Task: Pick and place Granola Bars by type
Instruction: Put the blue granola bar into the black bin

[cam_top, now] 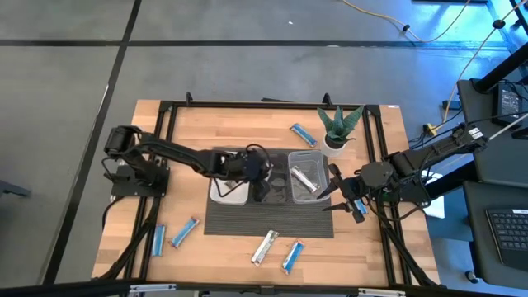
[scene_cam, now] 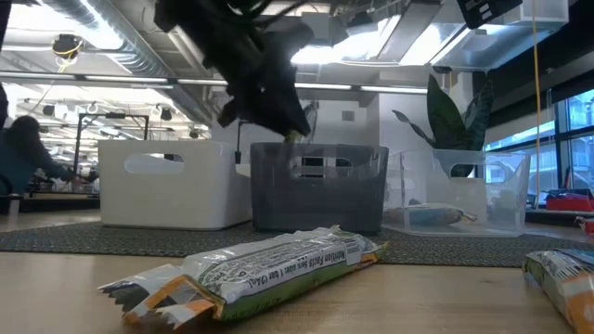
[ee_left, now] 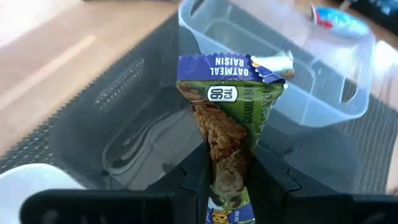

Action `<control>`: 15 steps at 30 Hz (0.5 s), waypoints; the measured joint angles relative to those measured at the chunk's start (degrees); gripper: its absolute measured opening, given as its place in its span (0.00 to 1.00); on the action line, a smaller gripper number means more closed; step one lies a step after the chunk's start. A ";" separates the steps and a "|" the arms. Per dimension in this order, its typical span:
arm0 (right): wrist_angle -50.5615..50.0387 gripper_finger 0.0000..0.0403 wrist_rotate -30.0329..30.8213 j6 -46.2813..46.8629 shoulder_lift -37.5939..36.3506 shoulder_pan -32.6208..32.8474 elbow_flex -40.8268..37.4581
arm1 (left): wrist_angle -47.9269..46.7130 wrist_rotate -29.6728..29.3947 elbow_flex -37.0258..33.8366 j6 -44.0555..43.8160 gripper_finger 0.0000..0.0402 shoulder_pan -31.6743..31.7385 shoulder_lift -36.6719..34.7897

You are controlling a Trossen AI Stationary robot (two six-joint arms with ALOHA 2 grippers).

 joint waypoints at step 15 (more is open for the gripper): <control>0.02 0.45 0.00 -0.01 0.00 0.02 0.00 | 0.54 0.76 -0.07 2.39 0.20 0.05 4.26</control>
